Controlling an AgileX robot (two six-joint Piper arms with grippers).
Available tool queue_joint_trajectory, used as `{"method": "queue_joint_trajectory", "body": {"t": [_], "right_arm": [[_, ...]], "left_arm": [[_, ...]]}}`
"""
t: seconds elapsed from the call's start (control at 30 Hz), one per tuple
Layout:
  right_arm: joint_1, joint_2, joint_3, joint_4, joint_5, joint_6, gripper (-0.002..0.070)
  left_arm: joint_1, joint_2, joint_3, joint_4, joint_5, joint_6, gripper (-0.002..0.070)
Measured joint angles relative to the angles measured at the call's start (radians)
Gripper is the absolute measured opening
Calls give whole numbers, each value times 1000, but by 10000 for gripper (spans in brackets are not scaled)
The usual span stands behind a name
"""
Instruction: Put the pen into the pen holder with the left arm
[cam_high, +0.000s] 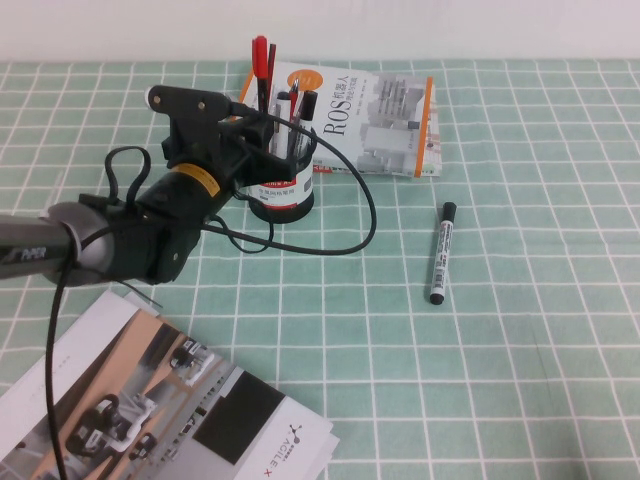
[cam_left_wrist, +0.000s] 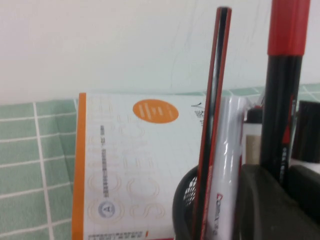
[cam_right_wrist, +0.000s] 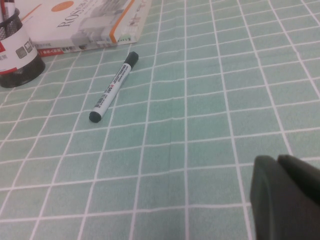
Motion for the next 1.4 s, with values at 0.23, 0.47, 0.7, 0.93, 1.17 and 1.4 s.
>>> {"method": "queue_joint_trajectory", "body": {"t": [0.23,0.47,0.7,0.93,1.17,1.4], "right_arm": [[0,0,0,0,0,0,-20],[0,0,0,0,0,0,-20],[0,0,0,0,0,0,-20],[0,0,0,0,0,0,-20],[0,0,0,0,0,0,-20],[0,0,0,0,0,0,-20]], "left_arm": [[0,4,-2,0,16,0,52],[0,4,-2,0,37,15,106],[0,-24,-2,0,127,18,267],[0,-143,-2,5,326,18,308],[-11,-369,-2,69,621,47,66],[-17,-562,183,81,589,54,2]]}}
